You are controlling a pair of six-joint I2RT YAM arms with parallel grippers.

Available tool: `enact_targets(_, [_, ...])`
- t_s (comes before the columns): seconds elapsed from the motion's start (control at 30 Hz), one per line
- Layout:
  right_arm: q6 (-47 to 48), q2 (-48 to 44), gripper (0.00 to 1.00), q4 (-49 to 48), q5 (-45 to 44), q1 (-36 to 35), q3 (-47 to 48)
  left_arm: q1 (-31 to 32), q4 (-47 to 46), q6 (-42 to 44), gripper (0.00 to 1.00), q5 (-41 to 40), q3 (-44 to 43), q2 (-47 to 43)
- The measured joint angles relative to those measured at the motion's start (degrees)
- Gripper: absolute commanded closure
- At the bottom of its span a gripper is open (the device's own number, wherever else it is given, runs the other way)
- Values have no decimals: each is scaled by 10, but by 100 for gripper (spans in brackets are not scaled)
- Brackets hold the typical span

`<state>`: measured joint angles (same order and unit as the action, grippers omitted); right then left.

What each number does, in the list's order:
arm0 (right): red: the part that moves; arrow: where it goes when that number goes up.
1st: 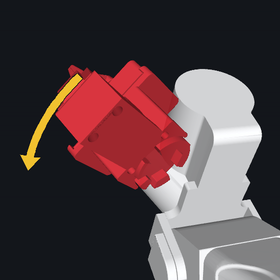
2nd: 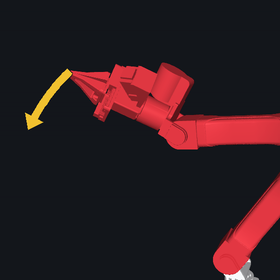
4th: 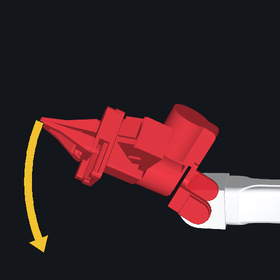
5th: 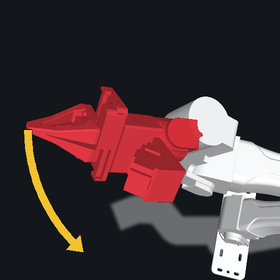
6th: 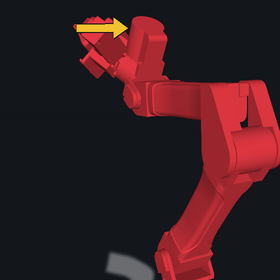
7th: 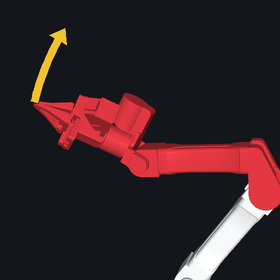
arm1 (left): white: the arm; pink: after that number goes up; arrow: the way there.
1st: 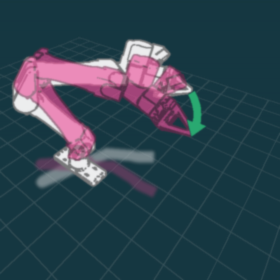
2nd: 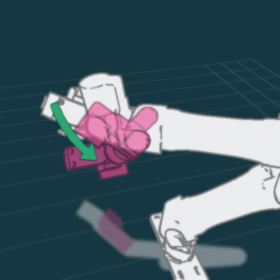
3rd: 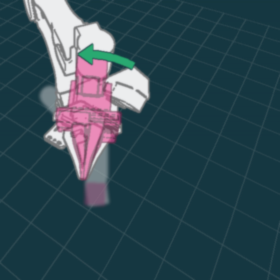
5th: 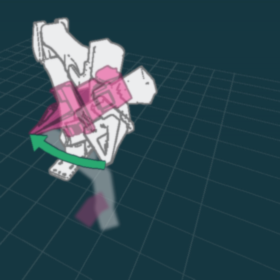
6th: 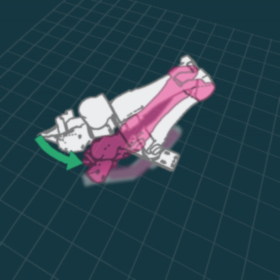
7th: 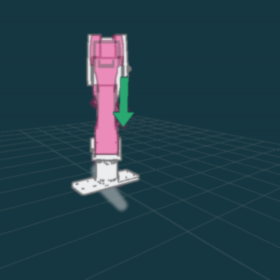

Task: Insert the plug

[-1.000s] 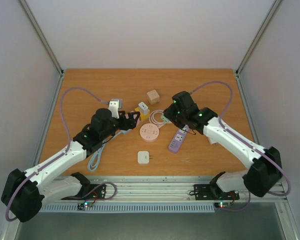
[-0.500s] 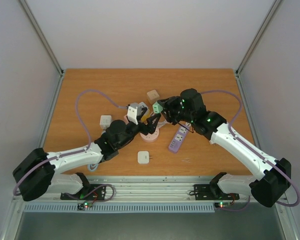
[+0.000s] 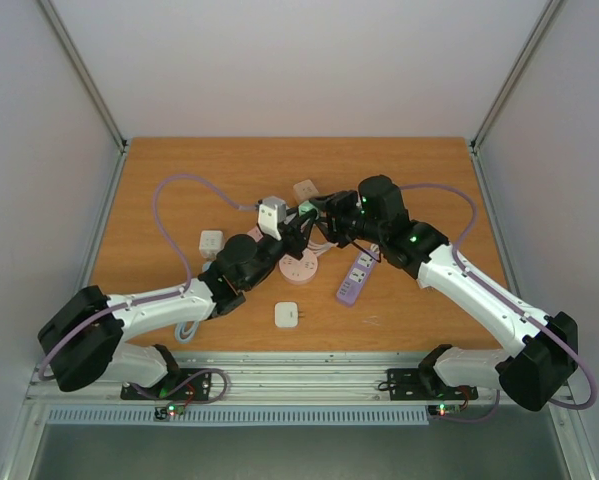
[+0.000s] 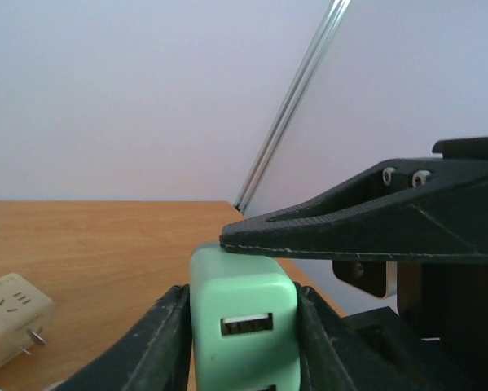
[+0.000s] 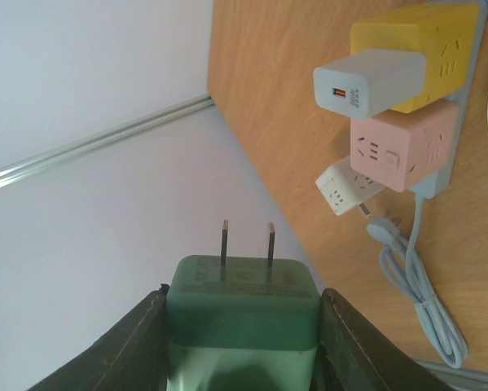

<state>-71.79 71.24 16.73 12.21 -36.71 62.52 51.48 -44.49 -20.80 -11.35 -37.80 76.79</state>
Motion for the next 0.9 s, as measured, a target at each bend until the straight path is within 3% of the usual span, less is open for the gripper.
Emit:
enact_targets(0.13, [-1, 0, 53, -5, -3, 0, 0, -2, -3, -8, 93, 1, 0, 2])
enact_targets(0.23, [4, 1, 33, -4, -7, 2, 0, -3, 11, -7, 95, 8, -8, 2])
enact_targets(0.37, [49, 0, 17, 21, -3, 14, 11, -8, 91, 19, 98, 48, -48, 2])
enact_targets(0.53, [154, -18, 13, 57, -4, 58, 17, -50, 219, 61, 98, 116, -99, -8])
enact_targets(0.9, [502, -137, 13, 146, -19, 104, -30, -162, 578, 217, 100, 201, -235, -36])
